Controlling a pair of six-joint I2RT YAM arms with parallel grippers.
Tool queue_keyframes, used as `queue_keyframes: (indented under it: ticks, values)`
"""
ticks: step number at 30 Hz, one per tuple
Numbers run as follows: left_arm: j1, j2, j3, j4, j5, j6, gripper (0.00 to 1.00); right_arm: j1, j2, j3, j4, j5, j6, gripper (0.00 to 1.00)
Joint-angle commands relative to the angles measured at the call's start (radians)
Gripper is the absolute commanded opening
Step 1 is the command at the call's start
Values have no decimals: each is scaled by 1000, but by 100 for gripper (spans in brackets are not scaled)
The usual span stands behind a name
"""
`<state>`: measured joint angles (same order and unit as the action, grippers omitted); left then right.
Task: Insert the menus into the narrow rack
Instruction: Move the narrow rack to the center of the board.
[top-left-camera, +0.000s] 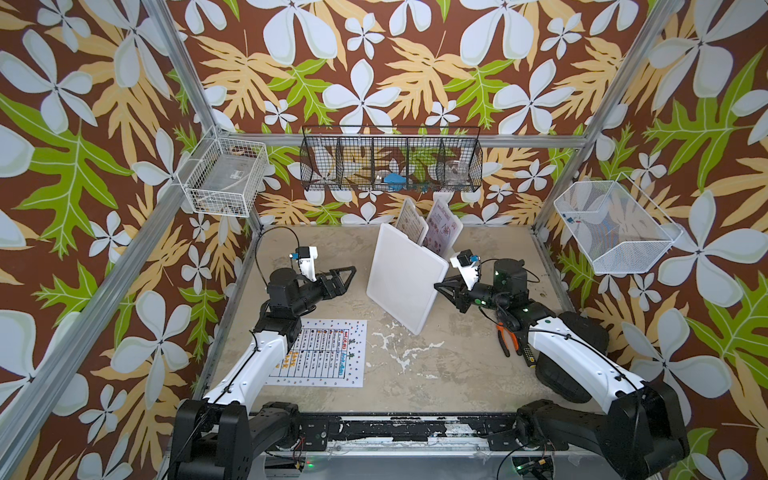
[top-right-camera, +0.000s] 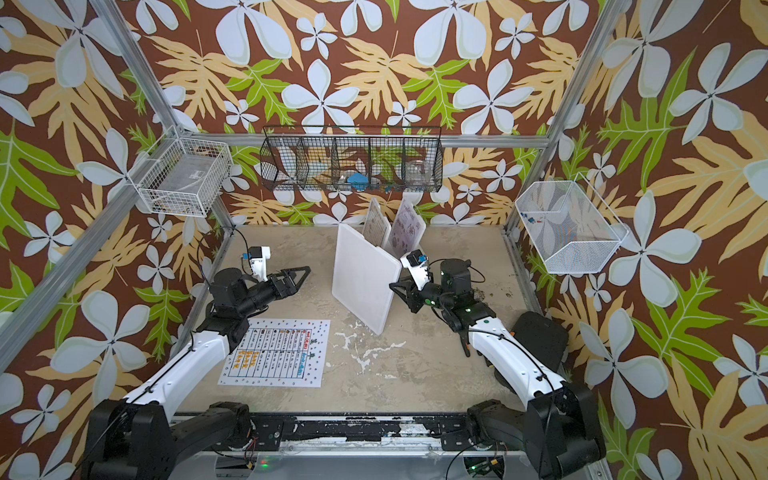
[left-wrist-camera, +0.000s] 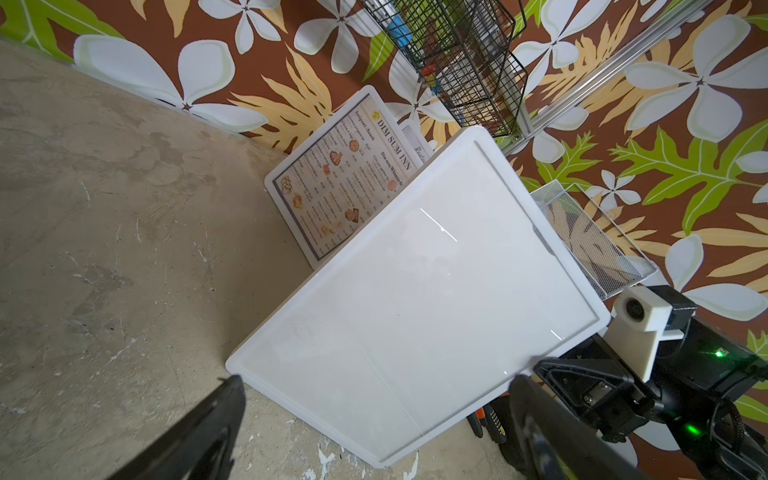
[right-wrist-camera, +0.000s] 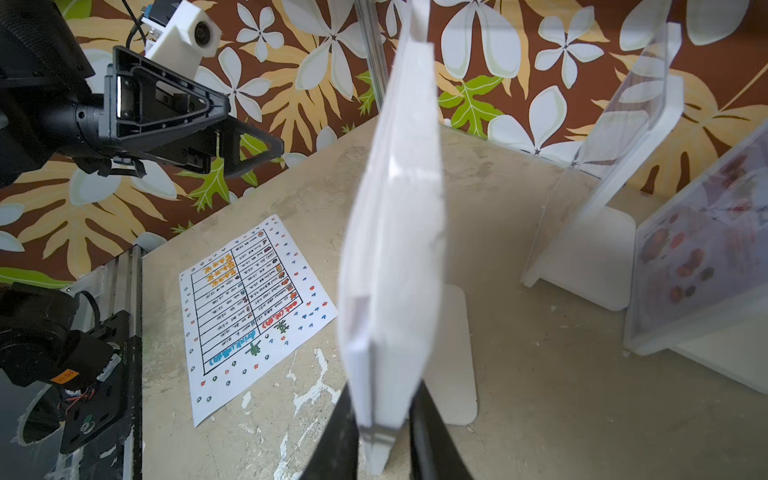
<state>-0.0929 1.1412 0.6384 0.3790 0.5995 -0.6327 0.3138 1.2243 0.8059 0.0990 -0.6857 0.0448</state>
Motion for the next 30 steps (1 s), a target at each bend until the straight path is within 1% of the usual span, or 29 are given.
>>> queue_keyframes:
  ticks: [1, 6, 9, 12, 14, 16, 18, 21, 23, 24, 26, 27, 29, 30]
  values:
    - [-1, 8, 9, 31, -1, 8, 100, 0, -3, 5, 6, 10, 12, 26]
    - [-4, 64, 33, 78, -3, 0, 100, 0, -40, -50, 90, 91, 120, 44]
    - [-5, 108, 57, 118, -3, -14, 100, 1, -50, -78, 126, 194, 182, 46]
    - [-14, 137, 81, 139, -3, -16, 100, -5, -63, -93, 120, 311, 223, 48]
    - [-21, 147, 90, 138, -1, -8, 100, -21, -69, -93, 103, 356, 242, 48]
    - [-29, 154, 90, 138, -1, -2, 100, -45, -74, -95, 95, 360, 260, 49]
    - [-39, 154, 82, 141, -2, 7, 100, -70, -86, -105, 104, 322, 269, 49]
    - [-68, 153, 61, 150, -10, 31, 100, -83, -107, -120, 120, 263, 262, 53]
    - [-83, 156, 47, 161, -17, 52, 100, -83, -125, -143, 145, 254, 285, 56]
    - [-85, 159, 41, 172, -14, 55, 100, -82, -133, -151, 153, 239, 289, 61]
    - [-91, 166, 31, 200, -3, 64, 100, -82, -154, -183, 177, 236, 327, 80]
    - [-96, 172, 31, 202, -5, 73, 100, -83, -166, -204, 194, 250, 349, 85]
    - [-109, 192, 34, 201, -18, 86, 100, -82, -203, -255, 237, 268, 381, 99]
    - [-114, 204, 38, 201, -24, 87, 100, -83, -221, -277, 260, 262, 377, 100]
